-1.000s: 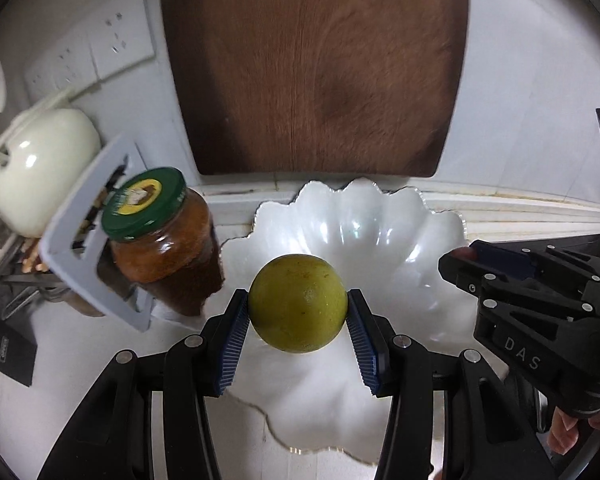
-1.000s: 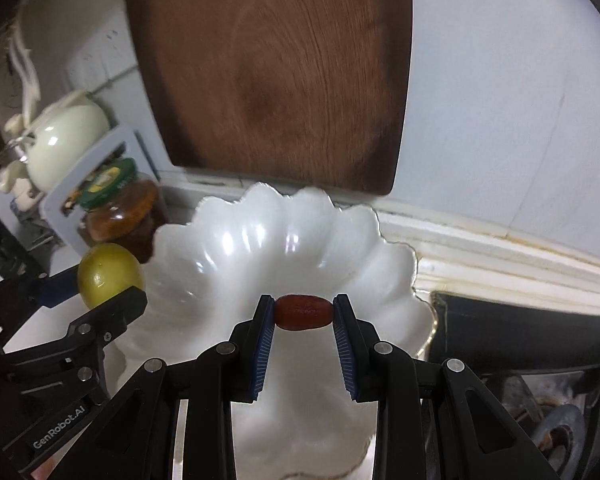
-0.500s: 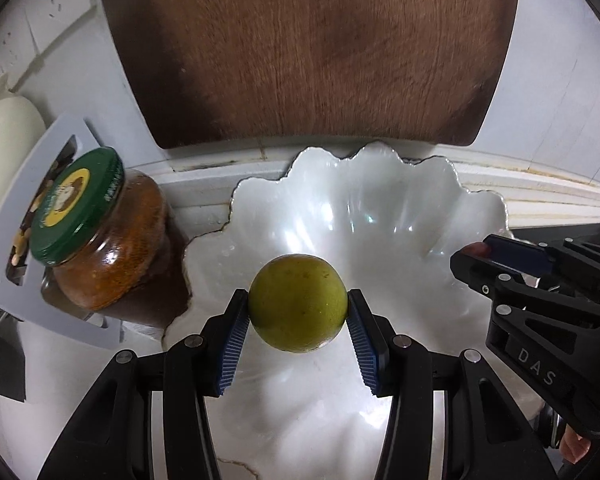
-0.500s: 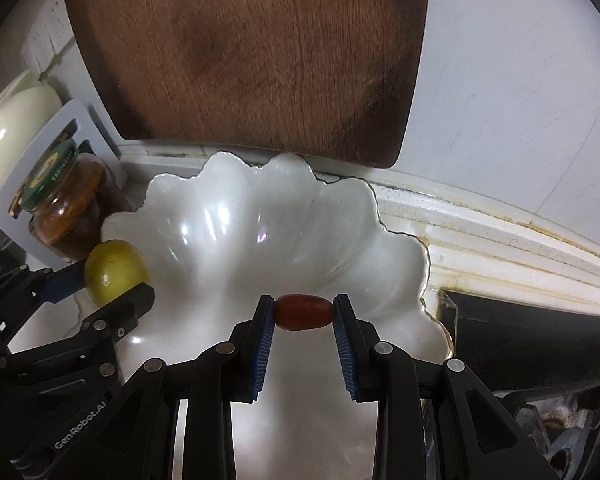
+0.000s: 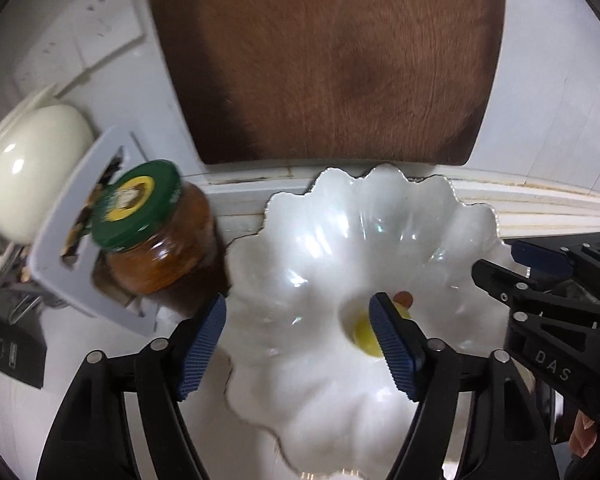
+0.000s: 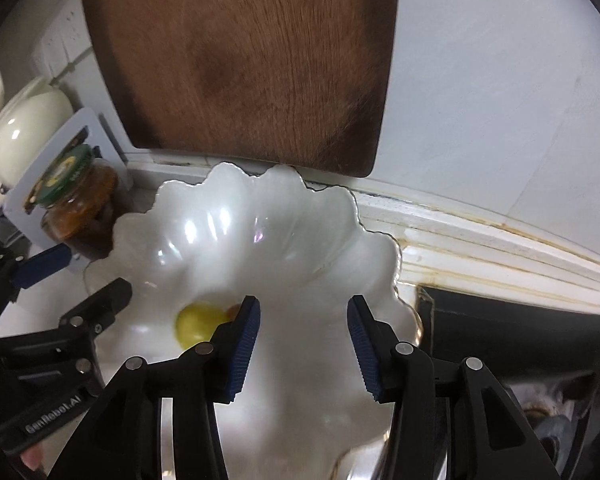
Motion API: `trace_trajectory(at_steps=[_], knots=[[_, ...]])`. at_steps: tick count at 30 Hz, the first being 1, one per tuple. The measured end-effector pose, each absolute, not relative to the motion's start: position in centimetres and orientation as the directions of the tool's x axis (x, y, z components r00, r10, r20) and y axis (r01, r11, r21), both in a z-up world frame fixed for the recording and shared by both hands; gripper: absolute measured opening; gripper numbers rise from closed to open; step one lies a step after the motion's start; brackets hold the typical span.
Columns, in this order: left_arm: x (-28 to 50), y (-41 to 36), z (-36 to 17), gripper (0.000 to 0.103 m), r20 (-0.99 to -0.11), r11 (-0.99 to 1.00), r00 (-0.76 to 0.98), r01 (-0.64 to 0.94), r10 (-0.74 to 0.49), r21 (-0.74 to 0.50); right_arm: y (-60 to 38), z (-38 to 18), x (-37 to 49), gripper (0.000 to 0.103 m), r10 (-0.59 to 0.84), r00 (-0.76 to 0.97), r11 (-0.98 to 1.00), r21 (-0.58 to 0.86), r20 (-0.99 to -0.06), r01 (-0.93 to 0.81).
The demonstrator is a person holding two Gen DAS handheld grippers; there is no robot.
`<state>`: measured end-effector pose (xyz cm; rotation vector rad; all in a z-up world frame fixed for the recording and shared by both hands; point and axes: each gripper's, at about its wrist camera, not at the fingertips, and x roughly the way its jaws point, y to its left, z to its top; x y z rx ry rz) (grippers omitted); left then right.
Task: Organize fruits
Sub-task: 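Lift both open tools out of the bowl and back toward the fruits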
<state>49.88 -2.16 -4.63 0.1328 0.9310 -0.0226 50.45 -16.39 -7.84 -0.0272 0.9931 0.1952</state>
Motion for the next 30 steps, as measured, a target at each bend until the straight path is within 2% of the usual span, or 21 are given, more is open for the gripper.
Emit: trace_trajectory(at_steps=[4,7,16,19,30], knots=[[47.2,-1.9,-2.9,0.081,-0.756,0.988,0.65,0.051,0.077,0.144,-16.5,-6.5,48.2,0.047,0.154,0.568,0.981,0.059,-0.809,-0.183],[45.0,-1.7,-1.5,0.086,-0.724,0.986,0.684,0.042,0.089,0.161,-16.9,-5.2,46.4,0.053,0.166,0.6,0.981,0.066,-0.783,-0.184],[39.1,-0.6,1.8,0.093,-0.652,0.988,0.753,0.022,0.086,0.155,-16.7,-1.4,41.5,0.053,0.191,0.68,0.974,0.051,-0.708,-0.22],[37.3,-0.4,2.2,0.094,-0.634,0.987,0.768,0.014,0.09,0.157,-16.4,-0.4,39.7,0.059,0.197,0.699,0.972,0.046,-0.687,-0.229],[32.0,0.2,2.9,0.094,-0.625,0.991,0.778,0.025,0.064,0.132,-16.8,0.6,34.1,0.059,0.244,0.714,0.965,0.093,-0.657,-0.245]])
